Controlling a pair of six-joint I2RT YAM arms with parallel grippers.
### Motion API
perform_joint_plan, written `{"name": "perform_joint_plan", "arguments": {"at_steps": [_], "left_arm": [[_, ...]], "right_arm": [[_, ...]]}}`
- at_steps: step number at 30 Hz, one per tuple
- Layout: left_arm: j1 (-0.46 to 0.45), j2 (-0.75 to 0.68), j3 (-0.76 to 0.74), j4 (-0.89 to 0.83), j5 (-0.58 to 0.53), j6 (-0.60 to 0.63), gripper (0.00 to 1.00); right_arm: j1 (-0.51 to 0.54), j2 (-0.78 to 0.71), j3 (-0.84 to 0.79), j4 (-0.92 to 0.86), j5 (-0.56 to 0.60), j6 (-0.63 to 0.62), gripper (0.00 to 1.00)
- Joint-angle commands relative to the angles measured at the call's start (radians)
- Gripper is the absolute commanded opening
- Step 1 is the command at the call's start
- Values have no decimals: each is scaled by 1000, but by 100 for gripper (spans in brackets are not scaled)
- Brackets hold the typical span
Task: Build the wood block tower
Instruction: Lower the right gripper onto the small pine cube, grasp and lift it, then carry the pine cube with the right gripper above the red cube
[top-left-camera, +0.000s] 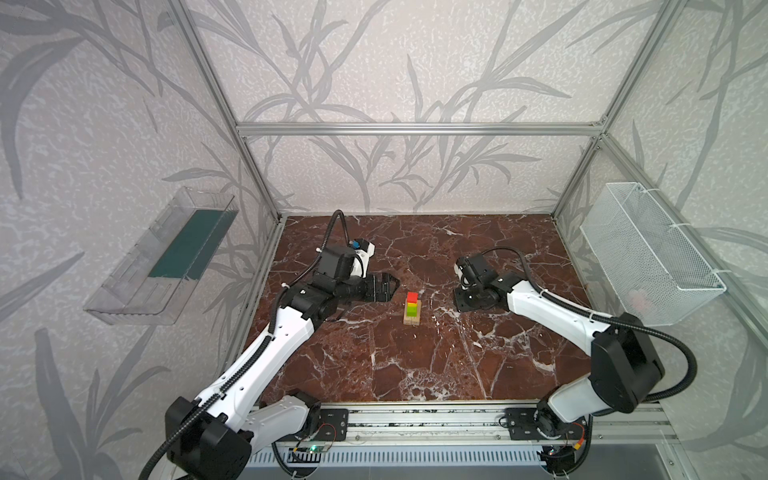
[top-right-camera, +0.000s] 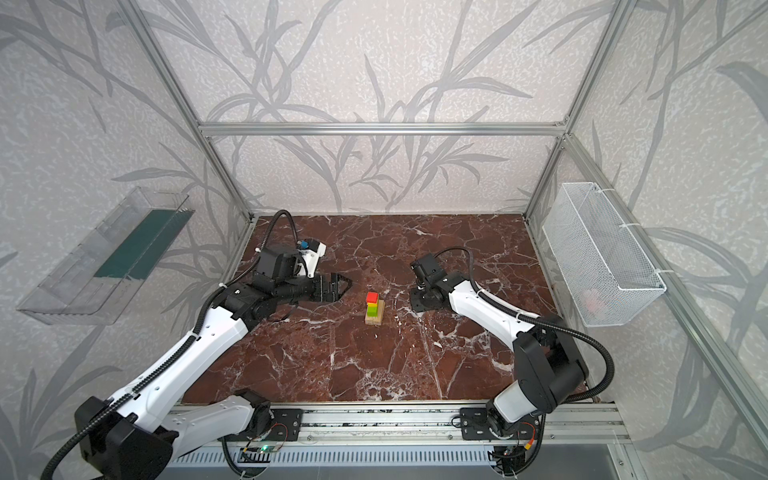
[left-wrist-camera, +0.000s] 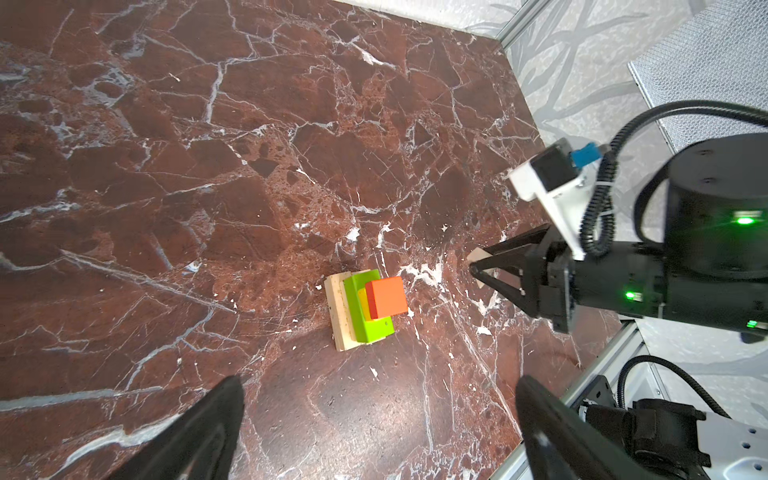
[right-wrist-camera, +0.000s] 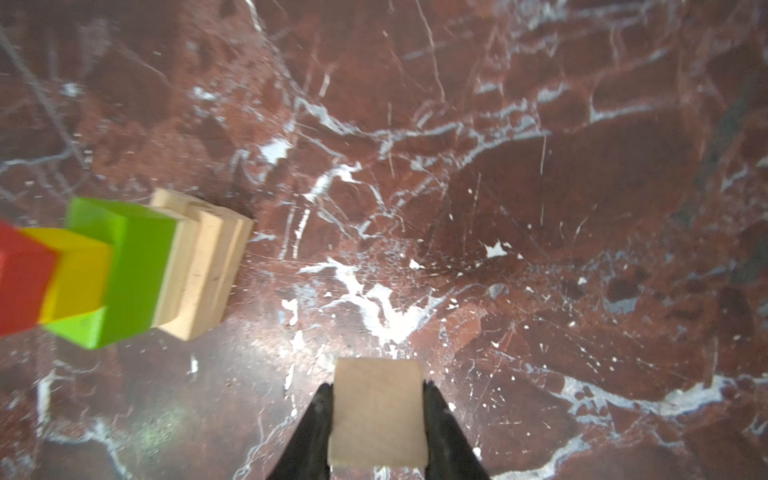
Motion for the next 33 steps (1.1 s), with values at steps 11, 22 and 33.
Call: {"name": "perform_joint_plan", "arguments": {"at_steps": [11, 22, 33], "left_arm": [[119, -44, -10, 5, 28, 14, 99], [221, -68, -34, 38, 45, -6, 100], [269, -66, -46, 65, 82, -29, 99]], "right_arm": [[13, 111, 327, -122, -414, -544, 21], [76, 330, 597, -330, -430, -874, 21], [144, 483, 771, -486, -303, -986, 21]]}}
